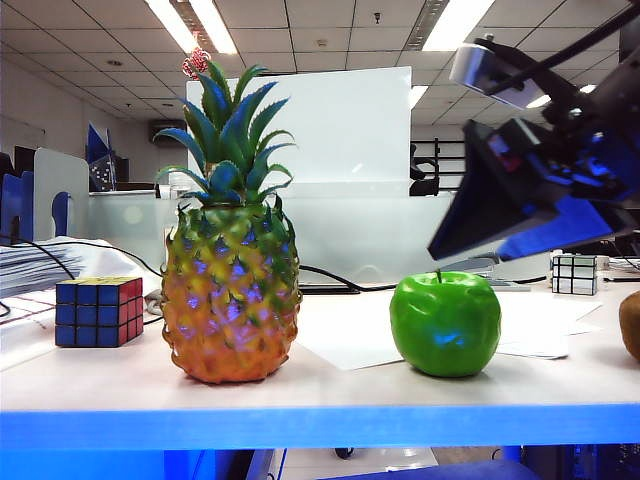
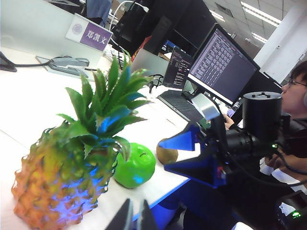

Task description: Arrange all the fruits from large to small from left to right in a row.

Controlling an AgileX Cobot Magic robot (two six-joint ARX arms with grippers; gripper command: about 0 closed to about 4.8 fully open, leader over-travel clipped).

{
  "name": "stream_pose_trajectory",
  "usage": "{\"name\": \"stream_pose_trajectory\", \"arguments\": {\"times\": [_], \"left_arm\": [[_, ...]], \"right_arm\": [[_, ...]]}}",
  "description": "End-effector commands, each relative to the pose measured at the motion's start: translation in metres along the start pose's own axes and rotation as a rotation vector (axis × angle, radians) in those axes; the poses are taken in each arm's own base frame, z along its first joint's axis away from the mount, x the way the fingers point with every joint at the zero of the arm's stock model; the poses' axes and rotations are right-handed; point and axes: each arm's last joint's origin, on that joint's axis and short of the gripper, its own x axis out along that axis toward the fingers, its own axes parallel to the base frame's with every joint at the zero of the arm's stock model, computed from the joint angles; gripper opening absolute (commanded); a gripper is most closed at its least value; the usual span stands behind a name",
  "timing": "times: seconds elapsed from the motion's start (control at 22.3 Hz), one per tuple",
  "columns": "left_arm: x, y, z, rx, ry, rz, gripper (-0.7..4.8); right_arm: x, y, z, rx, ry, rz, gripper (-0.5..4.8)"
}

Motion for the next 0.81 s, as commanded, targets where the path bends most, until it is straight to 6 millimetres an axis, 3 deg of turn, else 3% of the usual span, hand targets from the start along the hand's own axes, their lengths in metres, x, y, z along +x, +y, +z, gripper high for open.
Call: {"name": "stream_pose_trajectory", "arguments": {"times": [0.04, 0.49, 0.63, 0.81], "left_arm": [[0.000, -0.001, 0.001, 0.018, -0.006, -0.008, 0.31], [0.000, -0.002, 0.001, 0.047, 0.022, -0.048, 0.32], [0.000, -0.003, 0.000, 0.093, 0.030, -0.062, 0.99], [0.000, -0.003, 0.000, 0.150, 0.037, -0.073, 0.98]], "right_arm": [[0.007, -0.001, 0.001, -0.009, -0.014, -0.007, 4.79], [0.030, -0.005, -0.005, -0.004, 0.013, -0.009, 4.79], [0.038, -0.007, -0.008, -0.003, 0.024, -0.040, 4.79], [0.048, -0.009, -0.015, 0.002, 0.063, -0.055, 4.79]]}}
